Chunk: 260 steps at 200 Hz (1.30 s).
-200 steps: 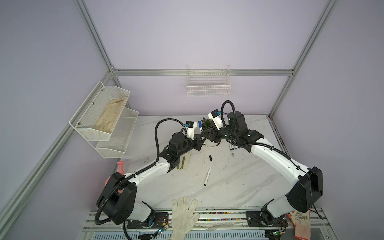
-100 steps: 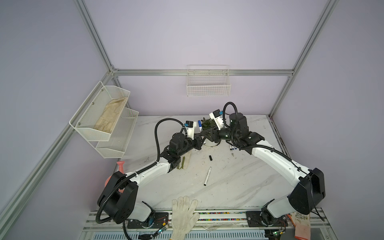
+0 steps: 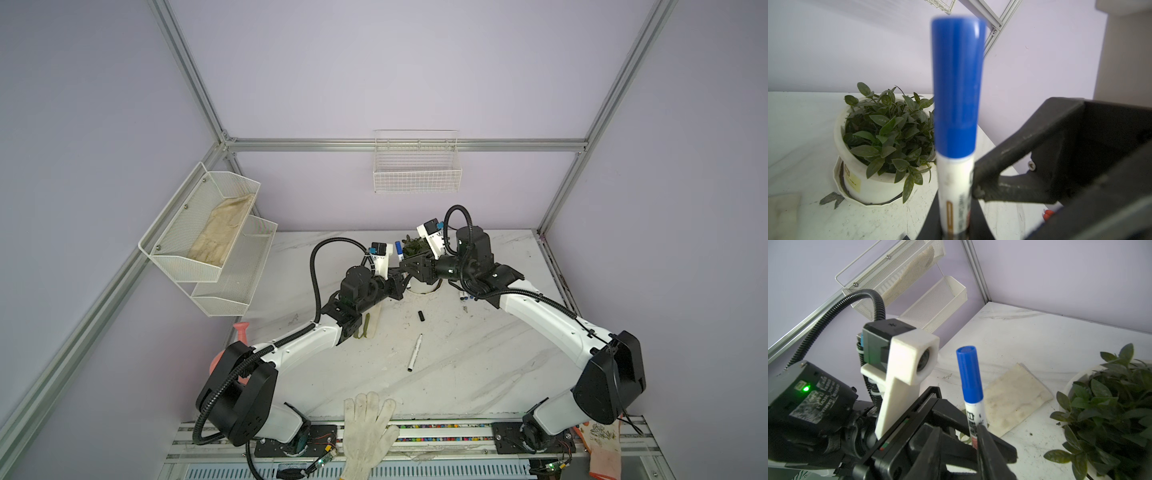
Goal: Insert the pens into the pen caps
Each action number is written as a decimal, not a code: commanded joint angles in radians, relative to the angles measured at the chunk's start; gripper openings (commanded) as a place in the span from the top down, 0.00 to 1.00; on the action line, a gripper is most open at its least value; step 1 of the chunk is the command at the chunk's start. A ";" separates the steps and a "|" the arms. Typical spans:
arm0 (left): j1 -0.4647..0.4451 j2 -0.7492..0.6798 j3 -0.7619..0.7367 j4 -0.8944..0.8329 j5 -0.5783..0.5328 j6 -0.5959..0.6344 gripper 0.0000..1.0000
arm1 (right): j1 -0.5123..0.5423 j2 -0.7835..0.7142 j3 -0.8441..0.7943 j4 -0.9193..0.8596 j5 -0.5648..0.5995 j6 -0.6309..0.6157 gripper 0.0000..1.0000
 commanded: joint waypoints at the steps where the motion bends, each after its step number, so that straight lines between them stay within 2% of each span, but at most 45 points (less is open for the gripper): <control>1: -0.013 -0.019 0.005 0.054 0.016 0.002 1.00 | 0.003 0.013 -0.010 0.008 0.039 -0.008 0.68; 26: -0.015 -0.019 0.006 0.050 0.014 0.003 1.00 | 0.003 0.015 -0.007 0.007 0.070 -0.015 0.67; 85: -0.025 -0.012 0.016 0.046 0.018 0.002 1.00 | 0.003 0.049 0.016 0.006 0.053 -0.020 0.68; 101: -0.029 -0.011 0.017 0.046 0.018 0.000 1.00 | 0.003 0.048 0.015 0.008 0.051 -0.019 0.72; 135: -0.030 -0.008 0.019 0.049 0.025 0.000 1.00 | 0.003 0.031 -0.002 0.025 0.039 -0.022 0.89; 160: -0.030 0.001 0.022 0.059 0.039 0.000 1.00 | 0.001 0.024 -0.012 0.030 0.041 -0.021 0.93; 181: -0.029 0.008 0.021 0.059 0.047 -0.004 0.78 | -0.006 0.014 -0.020 0.030 0.051 -0.016 0.95; 191: -0.030 0.007 0.016 0.061 0.051 0.000 0.53 | -0.014 0.002 -0.026 0.029 0.067 -0.011 0.95; 195: -0.029 0.006 0.015 0.060 0.051 0.002 0.48 | -0.021 -0.005 -0.028 0.028 0.075 -0.008 0.95; 231: -0.030 -0.020 0.002 -0.047 0.025 0.072 0.35 | -0.143 -0.125 -0.094 0.025 0.180 0.041 0.96; 260: -0.030 -0.097 -0.050 -0.150 -0.033 0.140 0.30 | -0.273 -0.232 -0.182 0.010 0.360 0.091 0.96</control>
